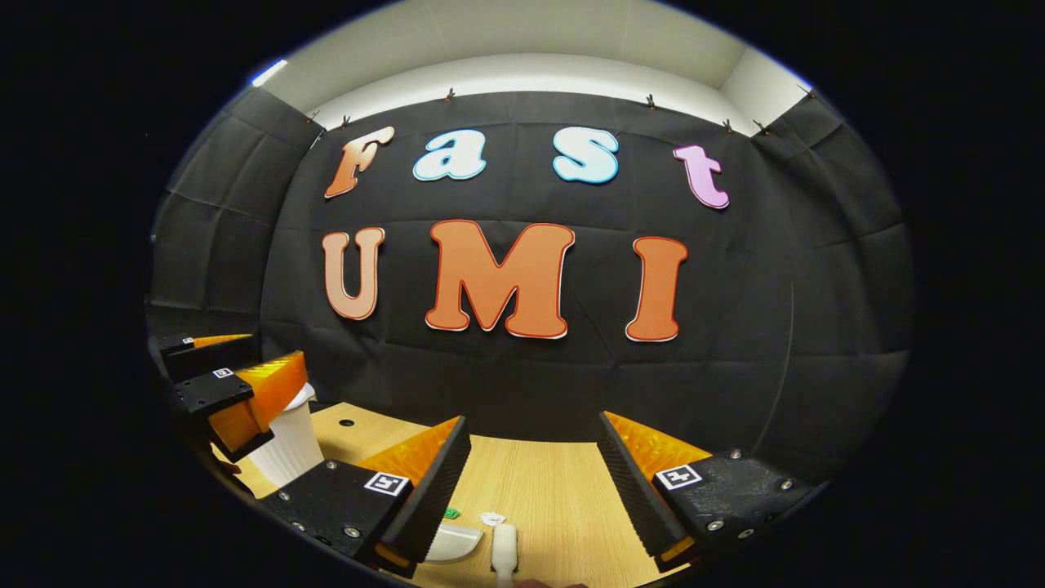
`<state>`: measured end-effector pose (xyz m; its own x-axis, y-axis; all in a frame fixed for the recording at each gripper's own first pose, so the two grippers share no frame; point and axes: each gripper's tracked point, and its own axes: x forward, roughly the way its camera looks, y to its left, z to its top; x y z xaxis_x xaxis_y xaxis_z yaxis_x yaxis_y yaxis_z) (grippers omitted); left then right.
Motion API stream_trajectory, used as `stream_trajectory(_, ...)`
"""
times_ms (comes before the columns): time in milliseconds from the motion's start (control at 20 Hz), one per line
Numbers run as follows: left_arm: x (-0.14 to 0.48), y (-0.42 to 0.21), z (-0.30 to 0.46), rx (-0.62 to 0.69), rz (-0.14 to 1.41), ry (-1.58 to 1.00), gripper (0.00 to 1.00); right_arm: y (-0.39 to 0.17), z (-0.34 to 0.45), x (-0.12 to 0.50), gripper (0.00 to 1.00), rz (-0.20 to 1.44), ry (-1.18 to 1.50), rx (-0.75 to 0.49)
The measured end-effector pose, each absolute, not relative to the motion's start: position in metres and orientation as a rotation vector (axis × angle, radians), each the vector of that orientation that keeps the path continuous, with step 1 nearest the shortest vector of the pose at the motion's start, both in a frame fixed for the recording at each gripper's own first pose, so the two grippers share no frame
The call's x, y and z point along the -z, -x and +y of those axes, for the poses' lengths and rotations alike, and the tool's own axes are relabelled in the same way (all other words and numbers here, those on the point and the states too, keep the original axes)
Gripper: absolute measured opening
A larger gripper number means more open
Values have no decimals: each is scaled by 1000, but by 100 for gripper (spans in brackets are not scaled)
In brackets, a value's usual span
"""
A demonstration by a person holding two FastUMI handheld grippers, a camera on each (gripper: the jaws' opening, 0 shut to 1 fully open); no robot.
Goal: Pick up the small broom and dustpan from the desktop, sweep the trash into the dustpan with the broom, and then empty the trash into the garbage bin.
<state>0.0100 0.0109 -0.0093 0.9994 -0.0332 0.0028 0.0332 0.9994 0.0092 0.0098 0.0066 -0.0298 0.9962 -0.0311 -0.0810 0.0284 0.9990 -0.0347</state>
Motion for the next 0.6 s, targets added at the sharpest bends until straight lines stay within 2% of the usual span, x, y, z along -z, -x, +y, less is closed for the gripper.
stream_trajectory(350, 46, -14, 3, 123, 108, 13, 94, -8, 8, 51, 94, 154, 62, 75)
stream_trajectory(600, 96, -3, -7, 215, 267, 11, 94, 3, 21, 111, 94, 337, 43, 77)
